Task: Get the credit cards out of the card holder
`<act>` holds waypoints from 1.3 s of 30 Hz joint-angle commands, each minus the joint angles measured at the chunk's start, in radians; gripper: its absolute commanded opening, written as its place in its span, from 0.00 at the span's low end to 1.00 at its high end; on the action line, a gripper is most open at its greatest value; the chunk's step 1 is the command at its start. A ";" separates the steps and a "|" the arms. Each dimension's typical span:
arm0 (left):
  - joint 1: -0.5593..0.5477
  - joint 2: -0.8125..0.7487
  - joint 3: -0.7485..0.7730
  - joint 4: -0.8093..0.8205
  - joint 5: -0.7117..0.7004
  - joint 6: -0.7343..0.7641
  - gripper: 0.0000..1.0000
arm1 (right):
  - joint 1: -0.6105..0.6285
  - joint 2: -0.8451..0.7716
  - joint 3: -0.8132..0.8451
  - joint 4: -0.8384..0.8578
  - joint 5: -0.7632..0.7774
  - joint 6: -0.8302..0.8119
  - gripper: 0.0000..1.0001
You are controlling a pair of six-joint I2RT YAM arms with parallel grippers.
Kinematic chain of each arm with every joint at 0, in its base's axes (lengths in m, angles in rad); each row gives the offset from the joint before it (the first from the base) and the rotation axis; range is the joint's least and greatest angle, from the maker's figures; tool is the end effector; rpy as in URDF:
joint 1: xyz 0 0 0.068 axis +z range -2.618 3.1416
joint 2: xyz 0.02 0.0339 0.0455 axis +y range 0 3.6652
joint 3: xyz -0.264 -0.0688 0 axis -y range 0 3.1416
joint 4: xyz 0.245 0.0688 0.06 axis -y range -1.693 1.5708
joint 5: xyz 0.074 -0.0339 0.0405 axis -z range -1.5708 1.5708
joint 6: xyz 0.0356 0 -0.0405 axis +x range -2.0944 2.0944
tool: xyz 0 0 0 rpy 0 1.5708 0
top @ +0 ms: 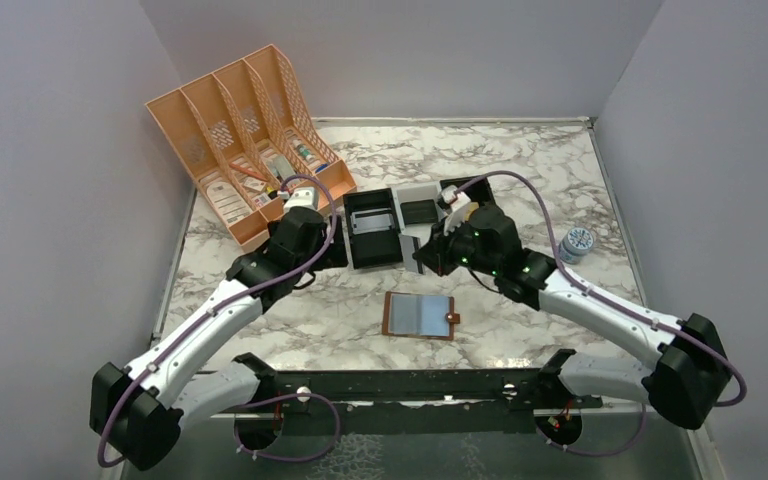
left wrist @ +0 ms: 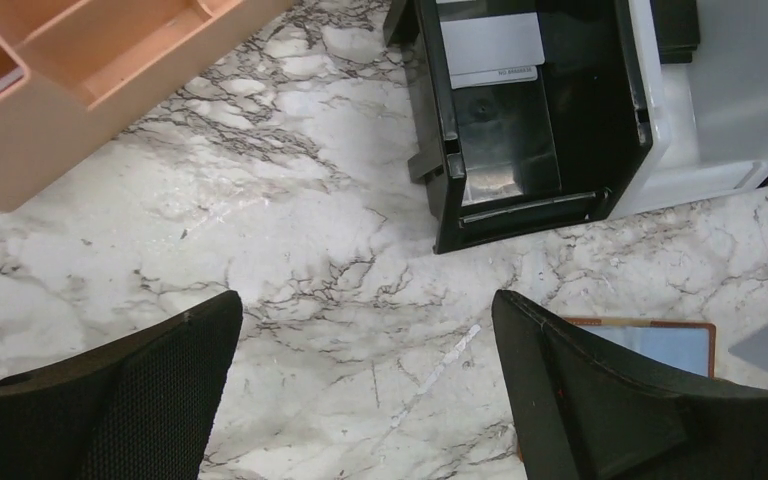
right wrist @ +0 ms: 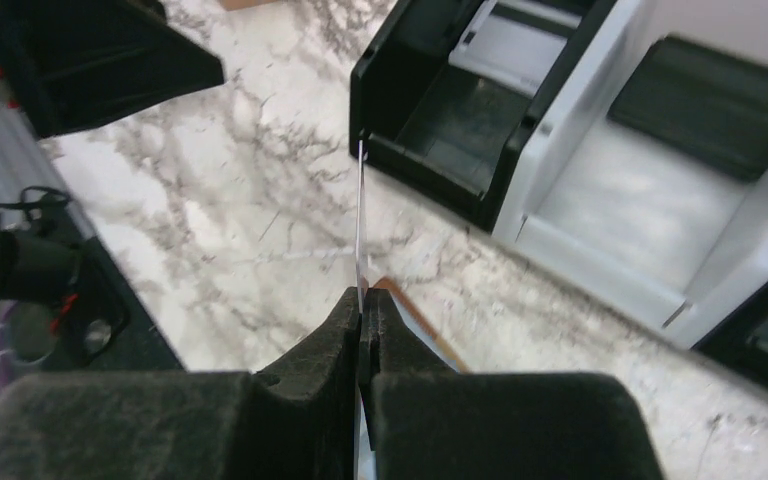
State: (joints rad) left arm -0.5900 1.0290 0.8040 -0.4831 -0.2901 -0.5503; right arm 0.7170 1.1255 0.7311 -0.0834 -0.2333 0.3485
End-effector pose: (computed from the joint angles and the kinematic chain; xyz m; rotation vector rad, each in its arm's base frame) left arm 0.1870 -0.1129 0.2732 -0.1068 2.2565 -0.2828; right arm 0.1845 0.1718 0.2631 -0.5452 2.0879 0.8823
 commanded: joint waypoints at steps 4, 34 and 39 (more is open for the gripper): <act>0.007 -0.119 -0.009 -0.079 -0.133 0.088 0.99 | 0.142 0.162 0.150 0.046 0.344 -0.315 0.01; 0.040 -0.341 -0.054 -0.151 -0.428 0.026 0.99 | 0.170 0.906 0.624 0.225 0.527 -0.993 0.02; 0.046 -0.332 -0.050 -0.151 -0.418 0.033 0.99 | 0.169 0.970 0.659 0.247 0.522 -1.082 0.07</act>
State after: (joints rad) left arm -0.5552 0.6960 0.7601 -0.6205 -0.6823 -0.5175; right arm 0.8825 2.0495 1.3411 0.0986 0.2733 -0.6250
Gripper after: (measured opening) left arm 0.991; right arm 0.058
